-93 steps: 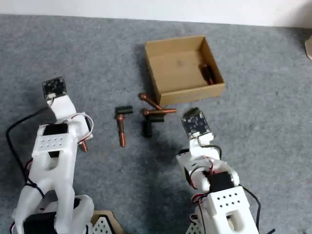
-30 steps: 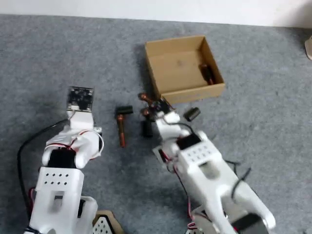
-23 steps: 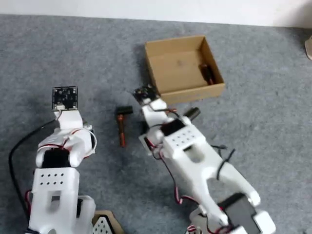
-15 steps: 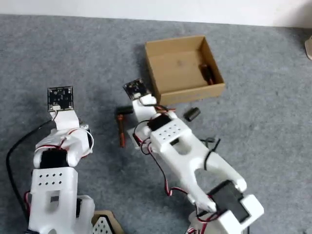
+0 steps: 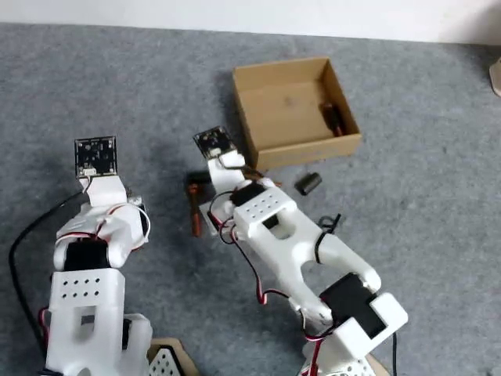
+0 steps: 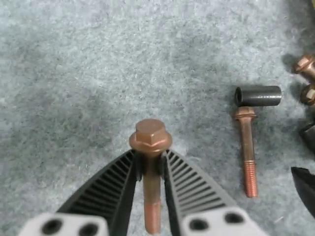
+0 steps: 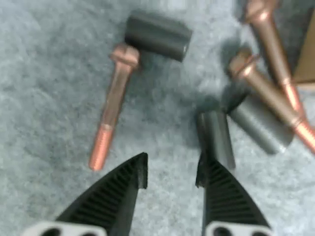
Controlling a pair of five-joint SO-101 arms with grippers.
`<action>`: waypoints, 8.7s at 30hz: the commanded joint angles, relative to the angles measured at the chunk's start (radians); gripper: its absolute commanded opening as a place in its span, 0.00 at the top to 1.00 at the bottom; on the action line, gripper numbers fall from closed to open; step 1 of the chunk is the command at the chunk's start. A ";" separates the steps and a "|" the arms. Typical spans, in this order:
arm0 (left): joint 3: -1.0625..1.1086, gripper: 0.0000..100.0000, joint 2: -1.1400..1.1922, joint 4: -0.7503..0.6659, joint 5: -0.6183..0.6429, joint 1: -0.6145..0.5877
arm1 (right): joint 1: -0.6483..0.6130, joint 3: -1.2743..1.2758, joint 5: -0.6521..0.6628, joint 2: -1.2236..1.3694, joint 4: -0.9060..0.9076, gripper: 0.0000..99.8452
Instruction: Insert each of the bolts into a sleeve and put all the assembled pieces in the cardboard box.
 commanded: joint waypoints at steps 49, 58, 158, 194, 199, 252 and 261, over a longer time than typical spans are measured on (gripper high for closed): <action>0.005 0.99 -0.022 -0.026 0.002 -0.002 | 0.061 -0.111 0.173 0.170 0.028 0.88; 0.005 0.99 -0.022 -0.026 0.002 -0.002 | 0.059 -0.191 0.167 0.283 0.036 0.88; 0.143 0.99 -0.255 -0.822 0.123 0.665 | 0.176 1.320 -0.052 -1.865 -0.186 1.00; 0.022 0.99 -0.255 -0.637 0.342 0.769 | 0.136 1.320 0.049 -1.873 -0.191 1.00; 0.024 0.99 -0.254 -0.632 0.338 0.768 | 0.111 1.320 0.049 -1.873 -0.191 1.00; 0.088 0.99 -0.254 -0.549 0.439 0.707 | 0.114 1.317 0.175 -1.873 -0.329 1.00; 0.097 0.99 -0.254 -0.506 0.400 0.731 | 0.116 1.317 0.175 -1.873 -0.328 1.00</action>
